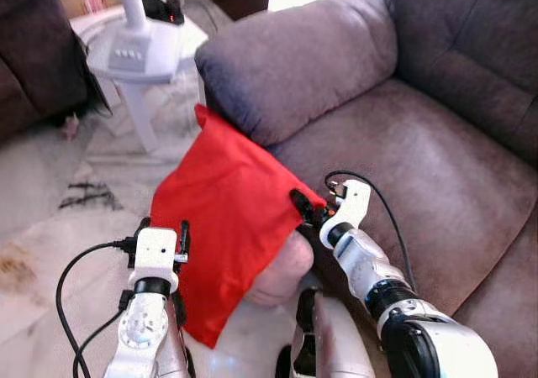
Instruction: Move the pillow to the sofa from floor
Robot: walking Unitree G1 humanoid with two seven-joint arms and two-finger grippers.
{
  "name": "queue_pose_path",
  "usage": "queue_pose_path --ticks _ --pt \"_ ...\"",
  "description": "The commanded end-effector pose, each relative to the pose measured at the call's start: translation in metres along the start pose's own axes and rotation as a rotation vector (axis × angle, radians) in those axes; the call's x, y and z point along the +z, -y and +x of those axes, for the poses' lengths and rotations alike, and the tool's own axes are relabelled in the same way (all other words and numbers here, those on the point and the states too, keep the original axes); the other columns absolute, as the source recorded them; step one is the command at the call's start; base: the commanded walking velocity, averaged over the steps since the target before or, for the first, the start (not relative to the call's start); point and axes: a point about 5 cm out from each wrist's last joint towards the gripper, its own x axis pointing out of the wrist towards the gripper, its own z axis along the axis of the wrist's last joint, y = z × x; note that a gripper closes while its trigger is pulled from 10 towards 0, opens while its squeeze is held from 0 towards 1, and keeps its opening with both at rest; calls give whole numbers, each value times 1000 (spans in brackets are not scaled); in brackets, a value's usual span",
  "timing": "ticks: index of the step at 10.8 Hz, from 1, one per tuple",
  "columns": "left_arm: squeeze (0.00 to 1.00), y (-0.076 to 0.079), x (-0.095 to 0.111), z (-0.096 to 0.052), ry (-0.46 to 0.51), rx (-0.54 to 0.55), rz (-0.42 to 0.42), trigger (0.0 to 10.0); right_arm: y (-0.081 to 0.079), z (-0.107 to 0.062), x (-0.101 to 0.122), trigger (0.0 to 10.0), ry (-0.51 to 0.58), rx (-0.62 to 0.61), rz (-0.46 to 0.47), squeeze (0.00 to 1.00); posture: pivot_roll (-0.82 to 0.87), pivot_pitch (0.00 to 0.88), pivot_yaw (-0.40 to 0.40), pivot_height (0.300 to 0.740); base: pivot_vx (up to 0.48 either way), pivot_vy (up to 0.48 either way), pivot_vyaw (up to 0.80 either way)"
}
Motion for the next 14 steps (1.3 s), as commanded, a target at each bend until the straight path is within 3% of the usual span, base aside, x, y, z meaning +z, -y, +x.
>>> queue_pose_path --ticks 1,2,3,9,11,14 --pt "0 3 -1 -5 -21 -10 16 10000 4 -2 -7 10000 -17 -18 18 0 203 332 -173 550 0 0 0" --pt "0 1 0 -8 -28 -8 19 10000 3 -2 -8 8275 -16 -14 17 0 204 340 -171 550 0 0 0" --pt "0 -1 1 -9 -31 -7 22 10000 3 -2 -8 0 -7 -23 0 0 203 348 -173 550 0 0 0" --pt "0 1 8 -8 -25 18 -4 10000 7 -3 2 0 63 -17 28 0 186 343 -180 550 0 0 0" --pt "0 -1 7 -5 -29 27 -10 10000 4 -3 6 0 90 2 -60 0 184 327 -179 550 0 0 0" --pt "0 -3 6 1 -28 31 -8 10000 0 -3 6 0 103 31 -81 0 185 299 -174 550 0 0 0"
